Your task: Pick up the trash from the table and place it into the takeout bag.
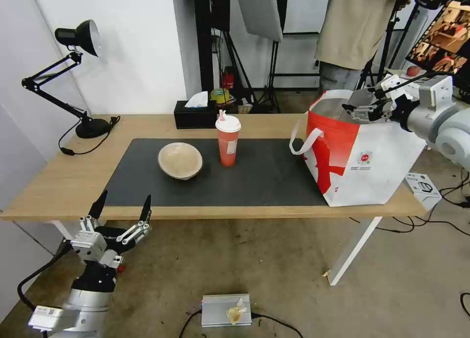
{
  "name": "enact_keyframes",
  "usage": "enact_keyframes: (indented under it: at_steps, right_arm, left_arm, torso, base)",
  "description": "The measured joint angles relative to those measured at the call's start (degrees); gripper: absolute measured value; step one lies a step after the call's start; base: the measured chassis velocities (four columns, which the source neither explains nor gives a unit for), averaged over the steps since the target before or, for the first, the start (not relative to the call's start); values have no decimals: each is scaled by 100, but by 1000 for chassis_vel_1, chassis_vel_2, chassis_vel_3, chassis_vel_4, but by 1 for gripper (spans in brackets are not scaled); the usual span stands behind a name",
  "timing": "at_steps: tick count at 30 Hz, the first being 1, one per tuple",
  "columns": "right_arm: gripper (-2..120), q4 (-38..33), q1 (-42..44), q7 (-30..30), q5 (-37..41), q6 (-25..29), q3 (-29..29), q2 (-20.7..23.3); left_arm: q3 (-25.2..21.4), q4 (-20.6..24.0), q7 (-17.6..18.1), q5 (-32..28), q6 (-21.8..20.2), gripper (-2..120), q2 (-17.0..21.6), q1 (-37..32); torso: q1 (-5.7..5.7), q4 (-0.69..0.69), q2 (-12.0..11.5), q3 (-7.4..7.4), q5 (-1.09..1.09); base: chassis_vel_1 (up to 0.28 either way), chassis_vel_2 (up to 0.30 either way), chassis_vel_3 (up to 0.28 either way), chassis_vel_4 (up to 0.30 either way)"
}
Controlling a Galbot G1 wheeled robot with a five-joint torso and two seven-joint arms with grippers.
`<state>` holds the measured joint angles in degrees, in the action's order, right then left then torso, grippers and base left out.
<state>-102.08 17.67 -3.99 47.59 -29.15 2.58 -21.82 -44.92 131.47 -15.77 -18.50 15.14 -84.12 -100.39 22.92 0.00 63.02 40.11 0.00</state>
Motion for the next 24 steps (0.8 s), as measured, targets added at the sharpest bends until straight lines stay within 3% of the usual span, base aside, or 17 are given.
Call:
enact_keyframes:
  at_steps: [11,16,24]
  right_arm:
    - [114,-515,512,441,513,258,-531,74]
    - [114,-711,853,649,666,585,-846,85]
    - [104,-1265,2242,1049,728,1523,-1852,63]
  left_arm:
    - [-2,31,5,-52,-13,100,28,-11]
    - [-1,35,5,-56,-13,100,44,-14]
    - [87,60,28,-55,-17,100,70,0]
  torso:
    - [0,0,0,0,0]
    - [0,0,0,0,-1]
    - [0,-1,0,0,1]
  base:
    - [0,0,0,0]
    - [0,0,0,0]
    - [0,0,0,0]
